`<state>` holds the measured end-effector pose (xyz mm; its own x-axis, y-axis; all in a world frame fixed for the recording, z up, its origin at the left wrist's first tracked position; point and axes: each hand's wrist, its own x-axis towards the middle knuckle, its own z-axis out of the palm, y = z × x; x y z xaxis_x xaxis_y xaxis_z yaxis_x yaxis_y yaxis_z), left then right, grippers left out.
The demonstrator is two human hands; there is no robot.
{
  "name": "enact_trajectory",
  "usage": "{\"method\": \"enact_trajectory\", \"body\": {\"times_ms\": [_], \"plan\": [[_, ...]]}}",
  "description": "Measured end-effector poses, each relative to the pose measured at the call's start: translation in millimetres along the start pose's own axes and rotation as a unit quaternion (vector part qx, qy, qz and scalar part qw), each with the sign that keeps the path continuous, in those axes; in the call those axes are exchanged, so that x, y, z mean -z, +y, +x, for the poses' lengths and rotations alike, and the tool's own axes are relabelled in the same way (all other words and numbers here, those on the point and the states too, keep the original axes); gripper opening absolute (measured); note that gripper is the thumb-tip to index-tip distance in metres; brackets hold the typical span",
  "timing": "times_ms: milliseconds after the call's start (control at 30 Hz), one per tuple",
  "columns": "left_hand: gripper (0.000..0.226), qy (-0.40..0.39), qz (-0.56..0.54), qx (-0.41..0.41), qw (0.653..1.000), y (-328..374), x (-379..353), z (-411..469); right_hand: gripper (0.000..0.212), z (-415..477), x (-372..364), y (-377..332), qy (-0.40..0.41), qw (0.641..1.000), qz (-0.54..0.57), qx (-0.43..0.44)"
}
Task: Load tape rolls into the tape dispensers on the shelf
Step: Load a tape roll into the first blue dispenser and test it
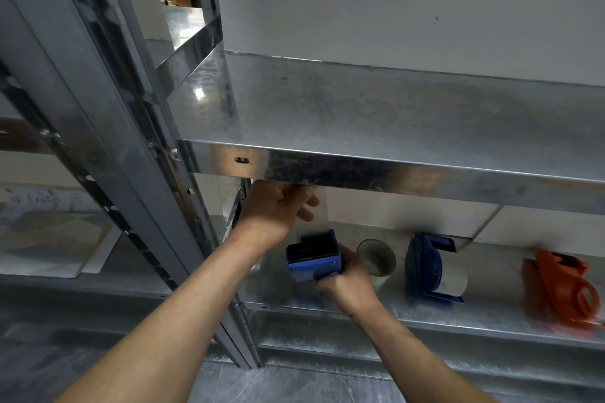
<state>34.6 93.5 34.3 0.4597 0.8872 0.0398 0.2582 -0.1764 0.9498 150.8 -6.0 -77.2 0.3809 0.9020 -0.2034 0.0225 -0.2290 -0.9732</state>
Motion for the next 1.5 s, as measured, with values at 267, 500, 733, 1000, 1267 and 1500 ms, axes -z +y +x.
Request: {"method": "enact_trajectory", "body": {"times_ms": [267,500,733,1000,1267,1500], "plan": [[0.019,0.016,-0.013,0.007,1.000,1.3,4.8,-1.5,0.043,-1.9,-1.4,1.4,-0.002,1.000,0.010,-0.027],[0.022,0.015,-0.006,0.016,1.000,4.4,6.1,1.1,0.045,0.4,-1.2,-2.6,-0.007,0.999,-0.010,-0.035],[0.021,0.018,-0.006,0.027,0.999,2.5,7.8,2.1,0.037,-0.3,-1.1,-5.7,-0.005,0.999,-0.015,-0.048],[0.020,0.011,0.001,0.017,1.000,2.2,1.7,1.0,0.032,1.7,-2.5,-4.3,0.003,0.997,-0.024,-0.067],[0.021,0.017,0.000,0.009,1.000,-0.1,4.3,1.2,0.034,2.6,-3.3,-7.9,0.005,0.995,-0.038,-0.090],[0.013,-0.008,0.099,-0.132,0.986,-20.5,-9.8,-12.0,0.021,14.0,-6.2,-14.6,0.016,0.988,-0.057,-0.141]]}}
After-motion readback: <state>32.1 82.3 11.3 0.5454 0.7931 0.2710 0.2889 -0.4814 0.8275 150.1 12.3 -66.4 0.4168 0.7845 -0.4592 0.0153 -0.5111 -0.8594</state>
